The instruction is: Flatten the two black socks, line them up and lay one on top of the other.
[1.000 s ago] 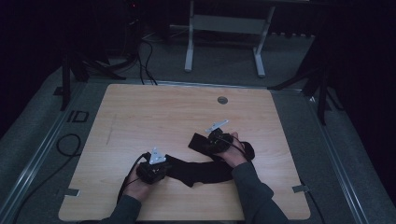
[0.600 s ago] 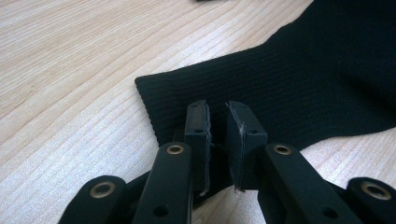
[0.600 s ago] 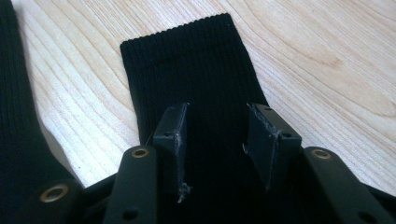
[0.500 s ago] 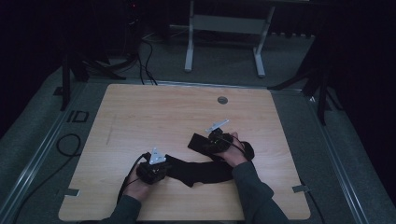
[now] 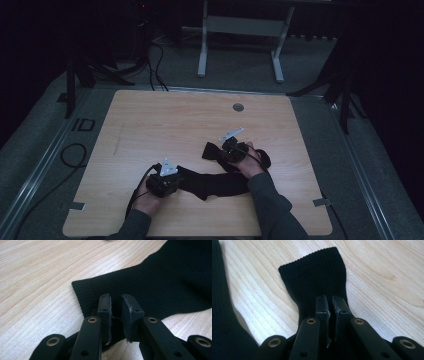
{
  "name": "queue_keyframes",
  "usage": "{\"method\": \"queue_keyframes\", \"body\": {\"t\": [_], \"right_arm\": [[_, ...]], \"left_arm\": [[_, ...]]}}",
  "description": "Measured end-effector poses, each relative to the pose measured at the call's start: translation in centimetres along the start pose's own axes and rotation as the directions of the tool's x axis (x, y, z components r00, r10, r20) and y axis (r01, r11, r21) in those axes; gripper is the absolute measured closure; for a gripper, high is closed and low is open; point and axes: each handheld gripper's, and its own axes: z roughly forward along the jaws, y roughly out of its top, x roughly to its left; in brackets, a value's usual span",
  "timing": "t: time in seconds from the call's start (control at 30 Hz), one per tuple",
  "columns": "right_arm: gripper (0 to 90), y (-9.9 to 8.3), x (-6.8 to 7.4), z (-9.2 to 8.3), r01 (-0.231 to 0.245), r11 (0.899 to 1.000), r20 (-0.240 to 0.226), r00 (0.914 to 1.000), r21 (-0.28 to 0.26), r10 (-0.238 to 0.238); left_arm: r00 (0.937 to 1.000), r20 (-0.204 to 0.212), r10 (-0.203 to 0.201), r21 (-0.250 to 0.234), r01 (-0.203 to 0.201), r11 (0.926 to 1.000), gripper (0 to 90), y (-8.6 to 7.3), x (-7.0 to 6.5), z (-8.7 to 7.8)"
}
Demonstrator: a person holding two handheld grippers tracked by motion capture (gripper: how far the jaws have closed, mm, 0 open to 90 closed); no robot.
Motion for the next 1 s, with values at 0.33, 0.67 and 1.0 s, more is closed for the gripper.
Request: {"method": "queue_keyframes", "body": {"t": [0.33,0.67,1.0], "right_arm": [[84.4,0.5,0.2,-0.9,-0.003,0.999,0.008,1.0,-0.038,0.004],[84.2,1.6,0.5,-2.5,0.008,0.996,-0.024,0.9997,-0.092,-0.01],[84.1,2.8,1.9,-4.3,0.058,0.991,-0.055,0.9964,-0.12,-0.065]], "left_arm": [[1.0,0.003,-0.004,-0.003,0.004,1.0,75.6,0.0,-0.1,0.0],[1.0,0.001,-0.003,-0.005,0.003,1.0,74.9,0.0,-0.2,0.1],[1.0,-0.008,-0.001,-0.005,0.001,1.0,74.8,0.0,-0.3,0.1]]}}
